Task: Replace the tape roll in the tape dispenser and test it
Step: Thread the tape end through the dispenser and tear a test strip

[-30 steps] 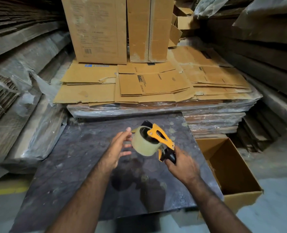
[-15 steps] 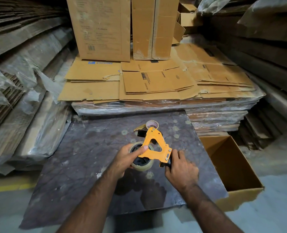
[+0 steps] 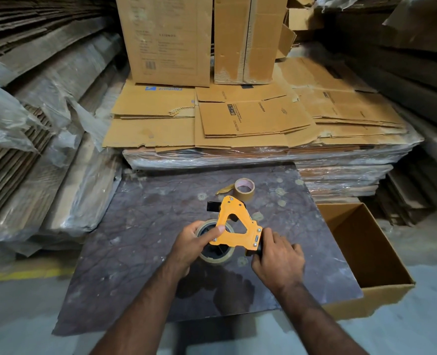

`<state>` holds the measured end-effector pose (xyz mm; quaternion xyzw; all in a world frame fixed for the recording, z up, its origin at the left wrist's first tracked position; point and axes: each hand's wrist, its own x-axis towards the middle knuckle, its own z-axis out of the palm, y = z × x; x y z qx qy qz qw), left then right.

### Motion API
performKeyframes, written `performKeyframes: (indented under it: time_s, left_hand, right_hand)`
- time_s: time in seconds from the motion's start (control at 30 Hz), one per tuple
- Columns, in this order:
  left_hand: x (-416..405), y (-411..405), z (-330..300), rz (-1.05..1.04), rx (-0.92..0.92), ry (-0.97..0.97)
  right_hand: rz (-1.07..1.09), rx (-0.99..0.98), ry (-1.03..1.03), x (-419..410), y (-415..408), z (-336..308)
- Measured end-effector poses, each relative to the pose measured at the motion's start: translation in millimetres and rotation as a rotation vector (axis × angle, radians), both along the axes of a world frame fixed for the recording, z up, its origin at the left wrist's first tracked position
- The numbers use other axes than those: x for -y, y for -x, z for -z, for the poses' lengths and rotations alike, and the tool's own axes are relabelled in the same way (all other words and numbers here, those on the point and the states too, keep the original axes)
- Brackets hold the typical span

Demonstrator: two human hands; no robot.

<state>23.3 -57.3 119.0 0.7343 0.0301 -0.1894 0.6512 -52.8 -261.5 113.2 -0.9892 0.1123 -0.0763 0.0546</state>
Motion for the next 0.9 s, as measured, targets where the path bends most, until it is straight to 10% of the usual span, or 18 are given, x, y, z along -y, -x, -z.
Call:
performKeyframes:
  time_s: [0.2, 0.5, 0.9]
  left_hand:
    - [-20.2, -11.6, -16.2, 0.019, -0.205, 0.134]
    - [-35.9, -22.0, 2.2, 0.075, -0.303, 0.117]
    - [-43.8, -23.0, 11.4, 0.256, -0.045, 0.255]
  right_hand:
    - [0.138, -0.138, -0.32, -16.9, -1.0, -4.4]
    - [0.496, -0.455, -1.717, -40.2, -5.3, -20.4]
    - [0.487, -0.488, -2.01, -64.6, 5.3, -35.9]
